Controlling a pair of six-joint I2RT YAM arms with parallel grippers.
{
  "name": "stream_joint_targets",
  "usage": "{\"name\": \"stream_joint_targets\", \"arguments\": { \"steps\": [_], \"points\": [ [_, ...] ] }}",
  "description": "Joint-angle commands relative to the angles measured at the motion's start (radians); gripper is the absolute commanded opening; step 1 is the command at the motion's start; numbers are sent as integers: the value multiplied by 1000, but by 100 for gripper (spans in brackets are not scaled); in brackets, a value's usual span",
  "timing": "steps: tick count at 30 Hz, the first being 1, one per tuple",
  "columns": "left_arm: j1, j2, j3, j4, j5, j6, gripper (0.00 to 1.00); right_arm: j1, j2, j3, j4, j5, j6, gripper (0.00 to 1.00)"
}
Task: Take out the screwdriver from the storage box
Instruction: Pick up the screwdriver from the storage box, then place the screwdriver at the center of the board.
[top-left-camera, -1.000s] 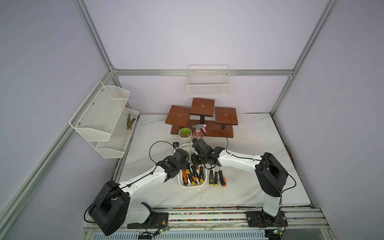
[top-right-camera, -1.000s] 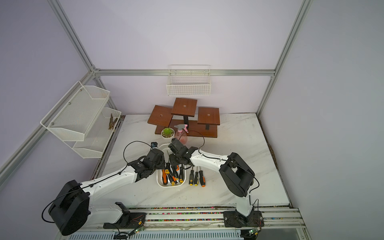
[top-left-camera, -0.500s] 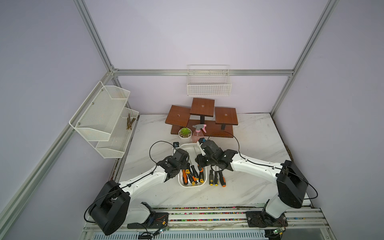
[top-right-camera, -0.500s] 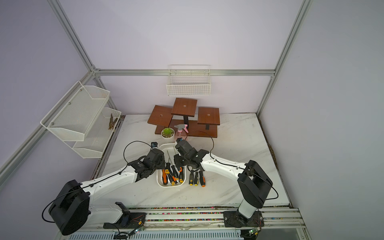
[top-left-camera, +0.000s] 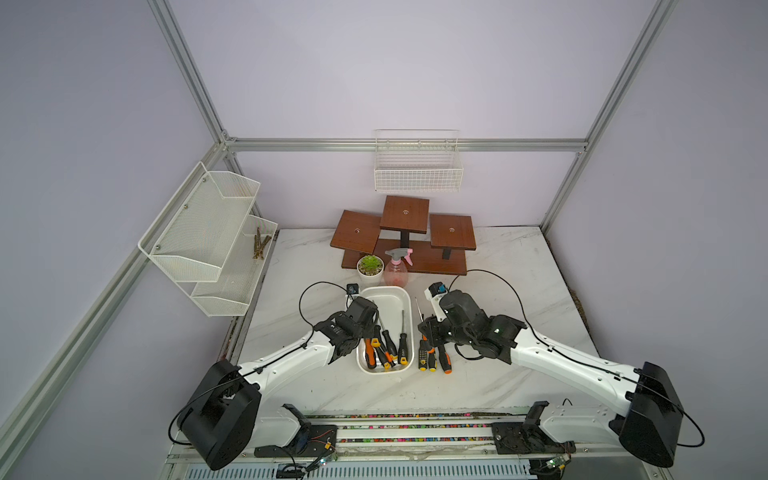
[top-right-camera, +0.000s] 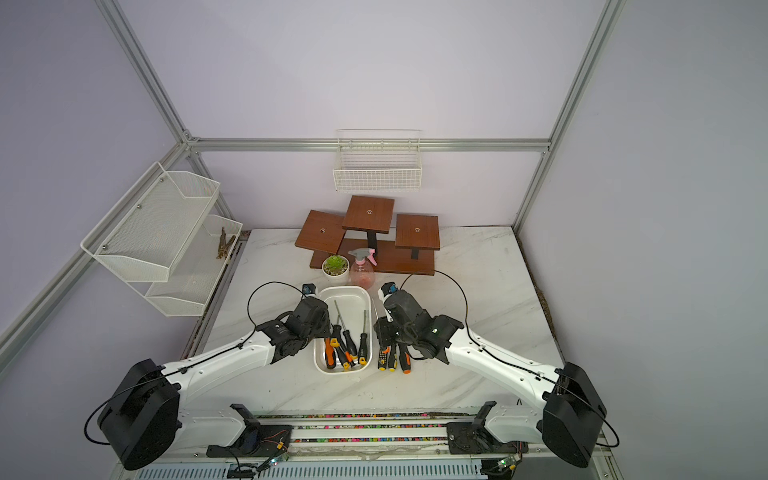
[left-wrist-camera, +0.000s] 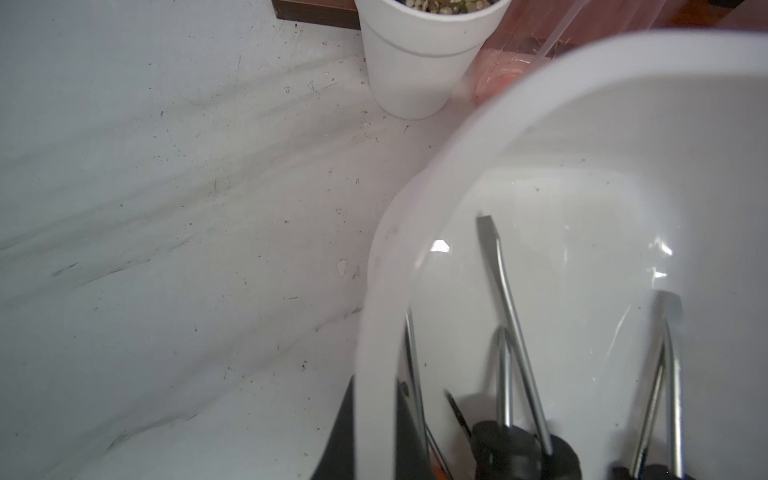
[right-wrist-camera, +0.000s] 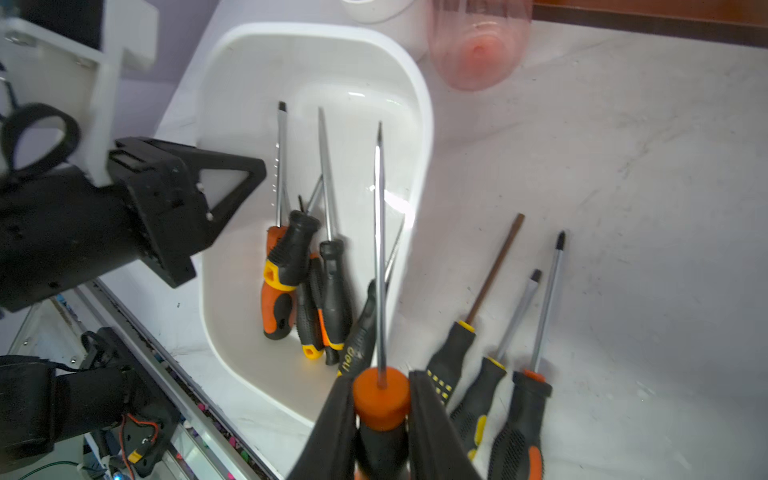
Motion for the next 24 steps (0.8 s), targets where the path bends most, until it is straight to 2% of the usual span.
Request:
{"name": "stream_joint_targets", "arguments": {
  "steps": [1, 9, 24],
  "points": [
    [-3, -4, 16, 67, -23, -1, 0, -41, -42, -40, -62, 38, 0, 0],
    [-3, -8, 10, 67, -22, 1, 0, -108, -75, -139, -75, 68, 2, 0],
    [-3, -14, 2, 78, -23, 2, 0, -146, -8, -210, -41, 92, 14, 0]
  ]
}}
